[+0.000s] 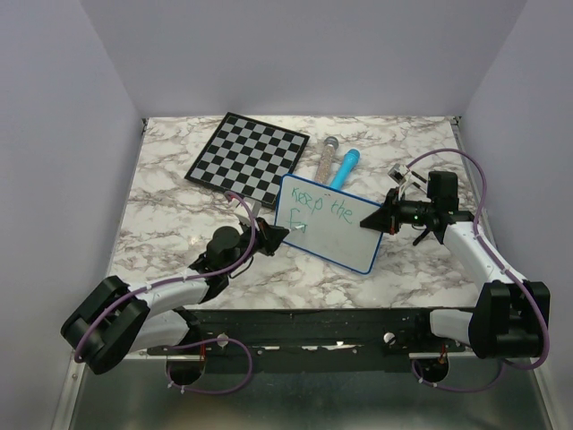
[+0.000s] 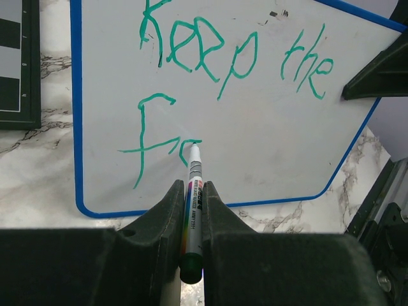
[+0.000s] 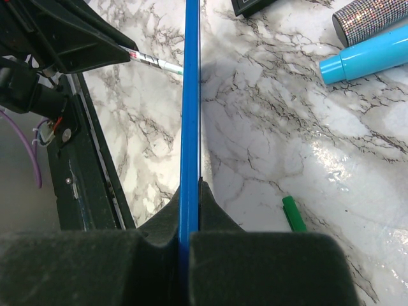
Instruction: Write a sentence on the whiteboard
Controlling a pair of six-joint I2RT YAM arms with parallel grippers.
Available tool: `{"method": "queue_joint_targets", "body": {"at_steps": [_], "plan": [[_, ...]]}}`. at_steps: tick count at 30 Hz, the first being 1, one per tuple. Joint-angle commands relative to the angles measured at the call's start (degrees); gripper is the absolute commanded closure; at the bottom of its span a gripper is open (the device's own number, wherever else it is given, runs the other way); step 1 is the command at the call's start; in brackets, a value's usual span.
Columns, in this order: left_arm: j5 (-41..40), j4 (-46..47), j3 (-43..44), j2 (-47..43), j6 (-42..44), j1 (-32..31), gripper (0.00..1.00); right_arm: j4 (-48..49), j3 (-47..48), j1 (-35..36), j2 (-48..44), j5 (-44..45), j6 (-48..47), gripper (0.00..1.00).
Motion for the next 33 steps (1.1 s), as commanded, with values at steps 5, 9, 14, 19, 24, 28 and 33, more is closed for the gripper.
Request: {"method": "queue_joint_targets", "body": {"at_steps": [5,9,14,19,24,28,33], "plan": [[1.2,2.3,1.1,1.2,-0.3,0.7,1.00,0.4,1.5,0.4,-1.3,-2.8,-0.3,0.99],[1.4,1.5,1.0,1.7,-0.5,0.8,1.00,0.3,1.5,0.3,-1.3,-2.8,-0.3,0.99],[1.9,-0.7,0.7,1.5,-0.5,0.9,1.00,0.4,1.5,0.3,-1.3,-2.8,-0.3,0.99],[2.8,-2.7,0.7,1.8,-0.4,1.1,1.00,0.3,1.5,0.3,-1.4,-2.8,-0.3,0.99],[3.7,-4.1,1.1,2.7,-0.4,1.1,1.00,0.3,1.5,0.3,-1.5,-2.8,-0.2,0.99],[4.5,-4.7,1.3,3.2,-0.4,1.1,1.00,0.4,1.5,0.4,-1.5,-2.9,-0.2,0.99],[5.3,-2.8,1.1,2.1,-1.2,1.1,1.00,0.3,1.5,0.2,-1.5,-2.9,-0.2,0.99]]}}
